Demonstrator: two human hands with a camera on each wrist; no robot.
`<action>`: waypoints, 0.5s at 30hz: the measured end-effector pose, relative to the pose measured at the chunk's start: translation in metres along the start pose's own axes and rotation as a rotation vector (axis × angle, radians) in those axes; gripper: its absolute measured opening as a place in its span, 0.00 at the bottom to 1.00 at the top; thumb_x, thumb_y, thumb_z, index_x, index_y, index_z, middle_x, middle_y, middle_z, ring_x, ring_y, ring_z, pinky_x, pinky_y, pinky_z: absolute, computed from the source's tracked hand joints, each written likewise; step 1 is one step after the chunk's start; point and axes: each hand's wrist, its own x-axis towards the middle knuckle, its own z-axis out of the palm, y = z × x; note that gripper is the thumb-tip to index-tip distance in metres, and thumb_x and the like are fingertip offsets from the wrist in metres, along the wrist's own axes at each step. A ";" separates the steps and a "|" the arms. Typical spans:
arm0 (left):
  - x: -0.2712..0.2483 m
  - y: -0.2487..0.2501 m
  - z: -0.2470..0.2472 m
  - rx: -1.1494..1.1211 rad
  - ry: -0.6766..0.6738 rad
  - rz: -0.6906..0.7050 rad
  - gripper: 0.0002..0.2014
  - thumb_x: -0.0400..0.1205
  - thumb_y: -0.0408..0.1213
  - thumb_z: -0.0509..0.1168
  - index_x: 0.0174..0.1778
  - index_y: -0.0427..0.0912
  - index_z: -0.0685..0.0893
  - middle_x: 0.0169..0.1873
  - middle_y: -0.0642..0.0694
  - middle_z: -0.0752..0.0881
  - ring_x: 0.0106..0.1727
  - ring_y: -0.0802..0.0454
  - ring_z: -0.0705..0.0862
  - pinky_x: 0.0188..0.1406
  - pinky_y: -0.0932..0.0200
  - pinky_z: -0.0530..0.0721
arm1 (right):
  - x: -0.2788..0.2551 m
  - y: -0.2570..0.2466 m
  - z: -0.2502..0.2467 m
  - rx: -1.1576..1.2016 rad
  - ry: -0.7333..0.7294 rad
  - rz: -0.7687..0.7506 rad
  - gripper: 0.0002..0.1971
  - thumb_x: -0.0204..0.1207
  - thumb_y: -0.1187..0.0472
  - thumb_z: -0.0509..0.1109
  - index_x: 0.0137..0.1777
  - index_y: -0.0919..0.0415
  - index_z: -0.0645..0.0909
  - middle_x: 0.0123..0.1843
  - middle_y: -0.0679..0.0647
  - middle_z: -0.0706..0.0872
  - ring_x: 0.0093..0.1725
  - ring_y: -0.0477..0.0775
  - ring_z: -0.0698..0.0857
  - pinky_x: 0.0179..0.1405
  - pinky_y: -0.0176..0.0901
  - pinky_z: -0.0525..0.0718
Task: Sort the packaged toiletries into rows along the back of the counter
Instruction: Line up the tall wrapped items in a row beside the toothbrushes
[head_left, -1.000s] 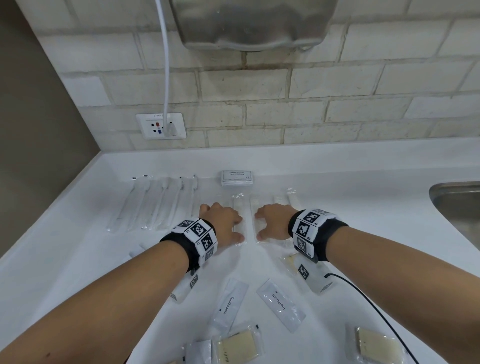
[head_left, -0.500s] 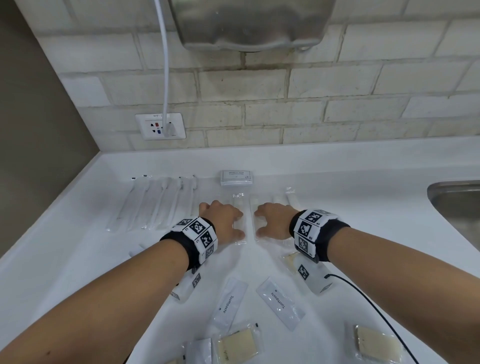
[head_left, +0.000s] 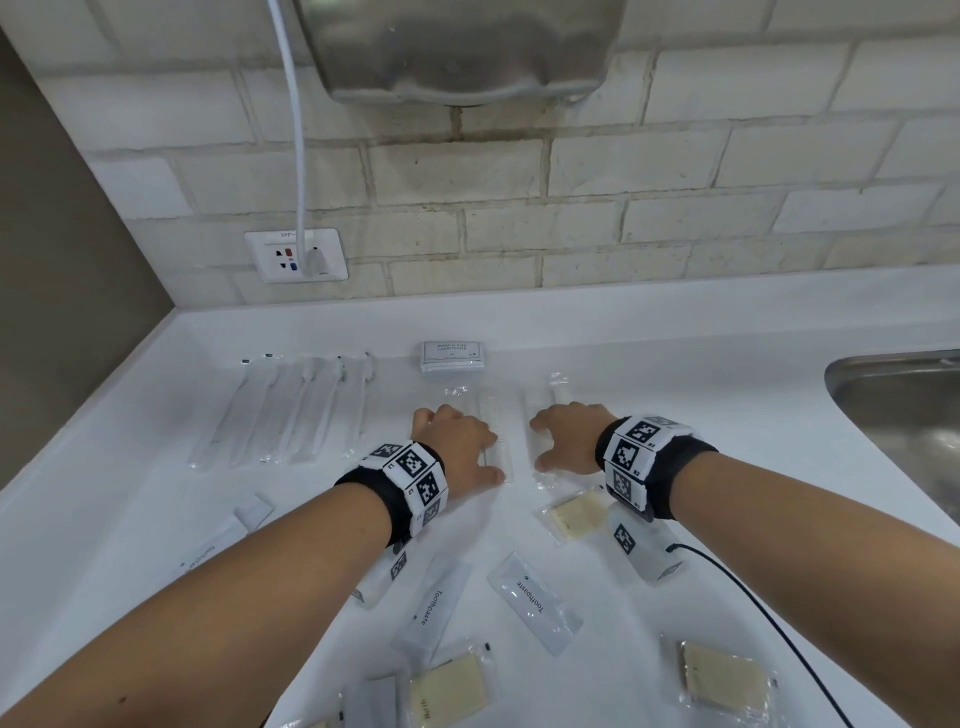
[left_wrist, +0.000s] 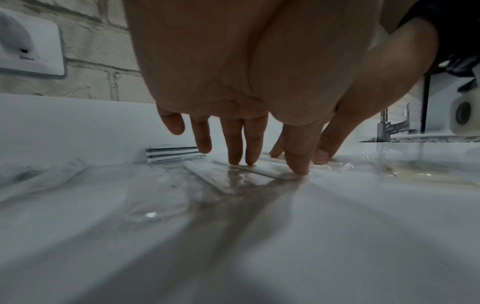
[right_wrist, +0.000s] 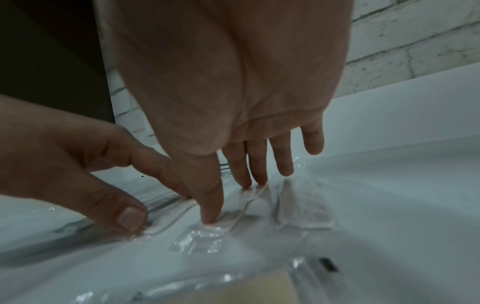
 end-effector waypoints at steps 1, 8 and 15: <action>0.001 0.000 0.001 0.008 -0.004 -0.002 0.32 0.77 0.63 0.61 0.77 0.55 0.73 0.78 0.56 0.72 0.78 0.48 0.63 0.74 0.46 0.55 | 0.001 0.001 0.001 -0.005 -0.004 -0.009 0.32 0.77 0.47 0.67 0.80 0.52 0.66 0.78 0.49 0.74 0.76 0.56 0.73 0.77 0.50 0.66; 0.003 0.001 0.001 0.029 -0.026 -0.017 0.32 0.77 0.63 0.61 0.77 0.56 0.74 0.79 0.56 0.70 0.78 0.48 0.64 0.73 0.47 0.55 | 0.003 0.000 0.000 -0.006 -0.026 -0.046 0.26 0.75 0.51 0.68 0.73 0.58 0.72 0.73 0.52 0.78 0.70 0.59 0.78 0.72 0.55 0.73; 0.004 0.003 0.000 0.047 -0.043 -0.020 0.31 0.78 0.62 0.60 0.77 0.57 0.73 0.80 0.56 0.69 0.78 0.47 0.64 0.73 0.46 0.55 | 0.006 -0.001 0.002 -0.051 -0.001 -0.051 0.27 0.74 0.49 0.68 0.73 0.55 0.73 0.72 0.50 0.79 0.71 0.58 0.77 0.76 0.56 0.65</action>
